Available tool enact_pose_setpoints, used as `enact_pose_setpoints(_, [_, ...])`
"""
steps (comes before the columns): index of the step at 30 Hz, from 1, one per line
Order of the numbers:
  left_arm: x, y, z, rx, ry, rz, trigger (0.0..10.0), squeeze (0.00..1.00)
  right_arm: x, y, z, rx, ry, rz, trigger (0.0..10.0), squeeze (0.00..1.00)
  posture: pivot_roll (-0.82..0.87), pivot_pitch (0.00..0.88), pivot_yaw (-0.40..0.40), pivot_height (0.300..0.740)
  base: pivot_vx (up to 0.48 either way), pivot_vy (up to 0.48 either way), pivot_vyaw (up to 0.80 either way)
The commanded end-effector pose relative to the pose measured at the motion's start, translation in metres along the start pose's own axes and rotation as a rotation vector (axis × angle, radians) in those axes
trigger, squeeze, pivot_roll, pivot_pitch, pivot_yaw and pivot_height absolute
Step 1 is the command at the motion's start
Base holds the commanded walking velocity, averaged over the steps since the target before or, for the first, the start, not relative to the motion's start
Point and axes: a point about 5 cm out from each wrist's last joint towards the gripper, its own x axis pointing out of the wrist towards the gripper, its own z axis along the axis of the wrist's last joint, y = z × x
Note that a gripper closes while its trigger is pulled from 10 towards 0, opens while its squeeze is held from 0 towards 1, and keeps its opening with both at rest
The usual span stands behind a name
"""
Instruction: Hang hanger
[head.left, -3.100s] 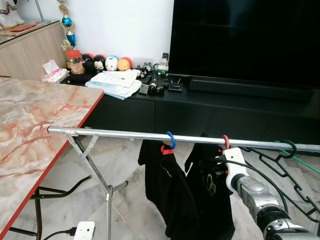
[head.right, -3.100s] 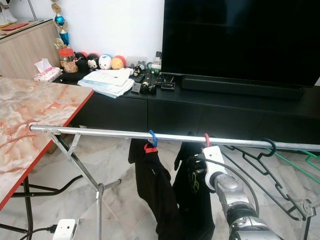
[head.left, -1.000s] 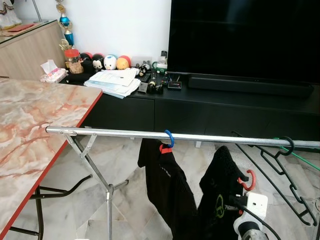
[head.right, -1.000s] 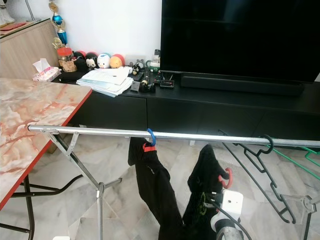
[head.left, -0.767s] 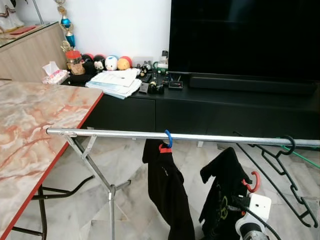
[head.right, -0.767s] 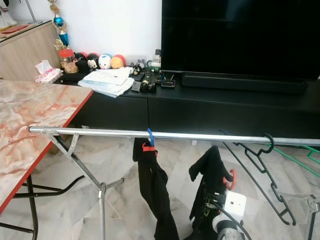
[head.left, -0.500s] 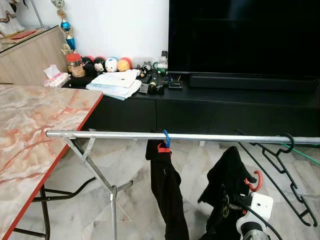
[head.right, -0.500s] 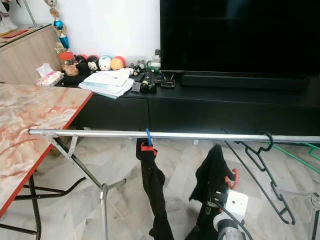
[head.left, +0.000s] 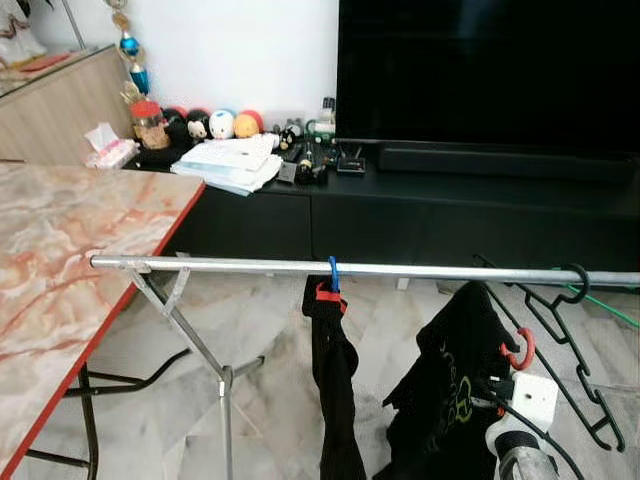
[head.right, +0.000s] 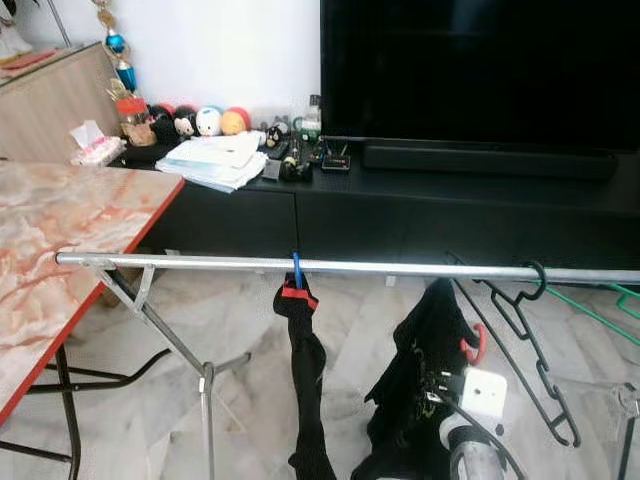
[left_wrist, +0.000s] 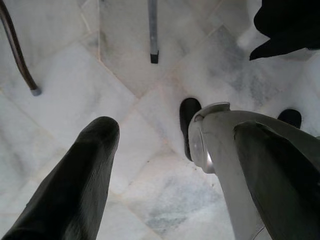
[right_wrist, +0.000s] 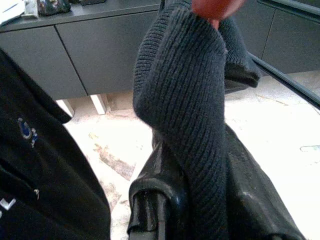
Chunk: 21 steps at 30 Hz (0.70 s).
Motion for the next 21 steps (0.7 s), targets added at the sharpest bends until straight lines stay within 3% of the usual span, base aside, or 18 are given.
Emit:
enact_pose_setpoints(1, [-0.002,0.0022,-0.0084,-0.004,0.029,0.008,10.0,0.0,0.0053,0.005,0.0087,0.0,-0.033,0.015,10.0,0.0,0.0,0.0,0.023,0.74,-0.296,0.0,0.0])
enact_pose_setpoints(9, [-0.0011,0.0044,-0.0035,-0.025,0.014,0.021,10.0,0.0,0.0104,0.013,0.011,-0.002,-0.033,0.027,10.0,0.0,0.02,0.0,0.034,0.74,-0.31,0.0,0.0])
enact_pose_setpoints(21, [-0.0005,0.0044,-0.0012,-0.027,0.008,0.023,10.0,0.0,0.0097,0.0097,0.0118,0.022,-0.05,-0.006,10.0,0.0,0.02,0.0,0.048,0.74,-0.311,0.0,0.0])
